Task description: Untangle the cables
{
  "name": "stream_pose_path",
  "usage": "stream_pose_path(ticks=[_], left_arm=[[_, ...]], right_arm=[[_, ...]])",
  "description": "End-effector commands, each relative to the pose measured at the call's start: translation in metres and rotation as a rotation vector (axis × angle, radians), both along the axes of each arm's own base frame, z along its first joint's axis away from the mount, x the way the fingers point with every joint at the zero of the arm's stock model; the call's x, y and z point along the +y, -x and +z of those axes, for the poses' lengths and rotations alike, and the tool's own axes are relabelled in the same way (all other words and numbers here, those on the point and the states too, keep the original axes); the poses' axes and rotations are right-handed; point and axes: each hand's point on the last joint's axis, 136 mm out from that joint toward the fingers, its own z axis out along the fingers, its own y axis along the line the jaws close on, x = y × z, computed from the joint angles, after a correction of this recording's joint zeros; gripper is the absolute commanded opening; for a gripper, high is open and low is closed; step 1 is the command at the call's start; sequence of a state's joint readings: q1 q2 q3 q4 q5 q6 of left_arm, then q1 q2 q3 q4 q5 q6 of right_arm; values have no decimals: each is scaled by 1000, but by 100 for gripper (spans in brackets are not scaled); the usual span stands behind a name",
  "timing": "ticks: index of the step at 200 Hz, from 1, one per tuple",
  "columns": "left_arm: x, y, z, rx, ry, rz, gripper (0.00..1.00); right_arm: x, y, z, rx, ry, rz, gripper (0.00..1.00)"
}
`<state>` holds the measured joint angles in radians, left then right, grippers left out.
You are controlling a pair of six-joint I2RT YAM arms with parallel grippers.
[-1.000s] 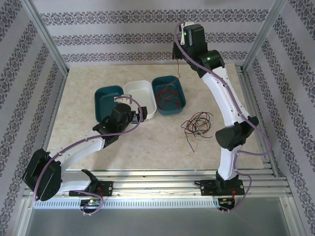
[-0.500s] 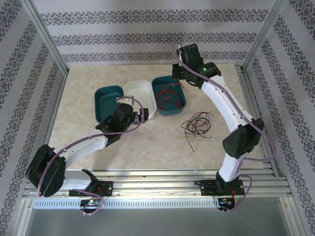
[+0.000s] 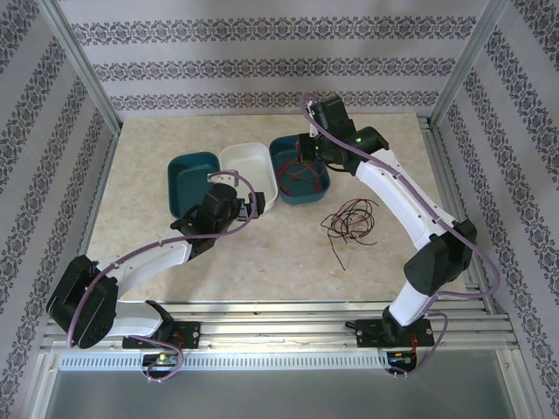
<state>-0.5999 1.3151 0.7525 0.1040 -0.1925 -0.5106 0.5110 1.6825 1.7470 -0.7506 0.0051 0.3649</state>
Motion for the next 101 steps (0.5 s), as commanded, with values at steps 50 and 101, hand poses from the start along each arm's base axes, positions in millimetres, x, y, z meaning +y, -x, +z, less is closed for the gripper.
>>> stream_pose_path(ticks=[50, 101], left_arm=[[8, -6, 20, -52, 47, 49, 99], [8, -5, 19, -48, 42, 48, 99]], right_arm=[[48, -5, -29, 130, -148, 102, 0], [49, -38, -61, 175, -108, 71, 0]])
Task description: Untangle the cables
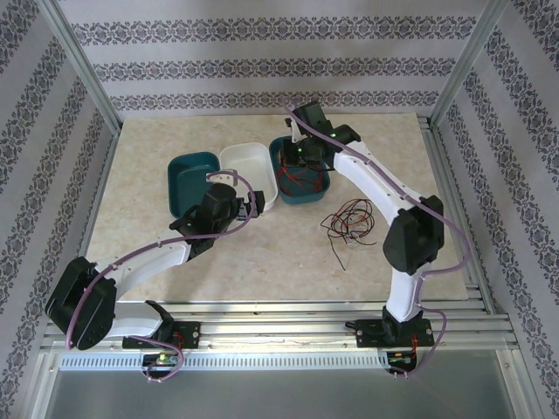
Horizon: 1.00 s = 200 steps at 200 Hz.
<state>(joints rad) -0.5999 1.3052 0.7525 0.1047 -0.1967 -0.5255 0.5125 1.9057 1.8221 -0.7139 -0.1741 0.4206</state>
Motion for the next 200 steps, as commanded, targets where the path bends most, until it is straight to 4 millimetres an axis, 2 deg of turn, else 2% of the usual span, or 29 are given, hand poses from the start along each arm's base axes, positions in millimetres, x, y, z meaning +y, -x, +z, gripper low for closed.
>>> stream_pose_path(ticks=[1, 31, 65, 112, 140, 163, 200], left_arm=[[8, -5, 15, -41, 26, 37, 99], [7, -6, 16, -44, 24, 34, 99], [7, -6, 16, -45, 18, 33, 99], [8, -6, 15, -41, 12, 33, 99], [7, -6, 14, -37, 16, 30, 99], [4, -7, 12, -35, 22, 24, 99], [1, -8, 10, -24, 25, 13, 99]], right_arm=[[0, -16, 5, -7, -14, -15, 0], [-16, -47, -12, -13, 38, -82, 0], [-36, -78, -35, -29, 173, -156, 0], [-62, -104, -68, -30, 333, -218, 1], [-77, -108, -87, 2, 403, -243, 1], [-94, -105, -103, 39, 499, -273, 1], [-107, -97, -123, 87, 575, -269, 5]])
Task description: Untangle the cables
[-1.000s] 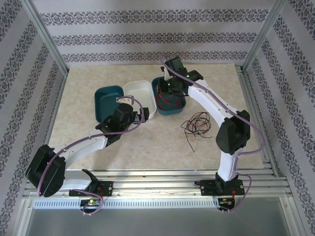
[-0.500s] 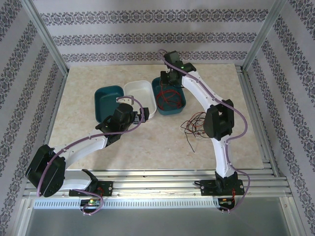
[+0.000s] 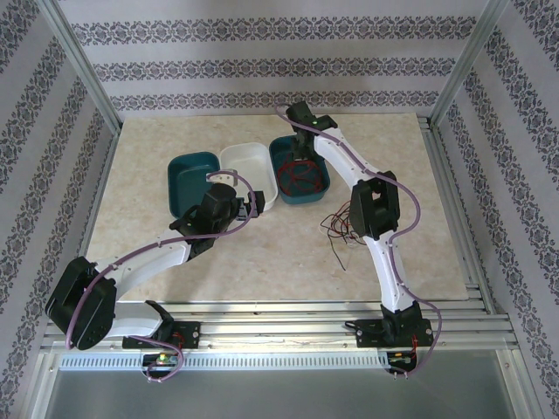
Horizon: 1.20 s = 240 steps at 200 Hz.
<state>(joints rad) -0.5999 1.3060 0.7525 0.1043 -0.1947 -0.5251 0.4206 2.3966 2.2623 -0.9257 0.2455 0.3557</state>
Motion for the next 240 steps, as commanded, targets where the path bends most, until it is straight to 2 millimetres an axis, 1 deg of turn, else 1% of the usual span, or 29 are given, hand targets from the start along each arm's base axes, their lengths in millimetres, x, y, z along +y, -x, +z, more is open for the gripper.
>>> stream_pose_path(ticks=[1, 10, 29, 46, 55, 74, 101, 121, 142, 156, 172, 181, 199, 221, 240], left_arm=[[1, -9, 10, -24, 25, 14, 99], [0, -8, 9, -23, 27, 12, 99], [0, -9, 8, -20, 29, 13, 99], [0, -9, 8, -18, 29, 14, 99], [0, -8, 8, -18, 30, 16, 99], [1, -8, 8, -19, 29, 19, 99], [1, -8, 8, -21, 27, 19, 99], [1, -9, 9, -23, 29, 18, 99], [2, -8, 8, -23, 25, 21, 99], [6, -8, 11, -29, 10, 32, 99], [14, -7, 19, -50, -12, 55, 99], [22, -7, 23, -52, -23, 82, 99], [38, -6, 31, -55, -32, 119, 99], [55, -3, 39, -72, -48, 163, 99], [68, 0, 40, -69, -51, 194, 99]], right_arm=[[-23, 5, -9, 41, 104, -19, 5], [-25, 7, -12, 48, 110, -20, 7], [-25, 9, -13, 56, 106, -16, 17], [-23, 10, -9, 52, 89, -4, 26], [-21, 10, -3, 39, 82, 2, 30], [-18, 11, 13, 9, 78, 13, 34], [-16, 12, 38, -43, 77, 19, 36], [-13, 13, 50, -64, 47, 29, 37], [0, 13, 62, -88, -12, 65, 39], [15, 15, 70, -108, -64, 100, 40], [36, 17, 79, -138, -130, 145, 40], [48, 18, 83, -156, -154, 165, 40], [65, 17, 89, -185, -174, 190, 40], [83, 14, 86, -208, -147, 207, 41], [99, 10, 83, -209, -138, 224, 41]])
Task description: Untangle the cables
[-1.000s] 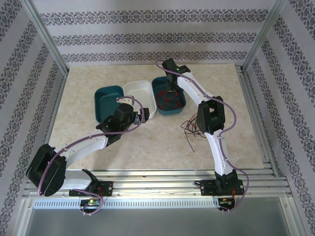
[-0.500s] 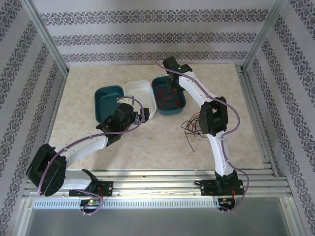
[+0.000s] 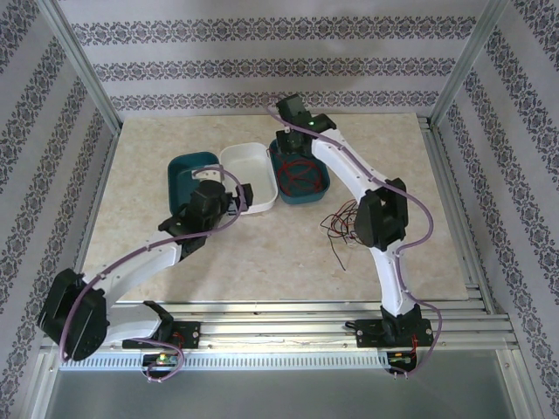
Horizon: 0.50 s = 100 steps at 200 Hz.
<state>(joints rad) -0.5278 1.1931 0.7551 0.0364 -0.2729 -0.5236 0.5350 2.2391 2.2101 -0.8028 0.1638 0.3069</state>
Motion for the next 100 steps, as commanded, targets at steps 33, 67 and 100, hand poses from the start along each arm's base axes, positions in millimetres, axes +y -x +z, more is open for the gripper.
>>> stream_pose_path(ticks=[33, 67, 100], left_arm=[[32, 8, 9, -4, -27, 76, 100], [34, 8, 6, -4, -13, 76, 99], [32, 7, 3, 3, -4, 66, 99]], right_arm=[[41, -15, -10, -36, 44, 67, 41], [42, -24, -26, -51, 118, 69, 41], [40, -30, -40, -53, 161, 72, 39]])
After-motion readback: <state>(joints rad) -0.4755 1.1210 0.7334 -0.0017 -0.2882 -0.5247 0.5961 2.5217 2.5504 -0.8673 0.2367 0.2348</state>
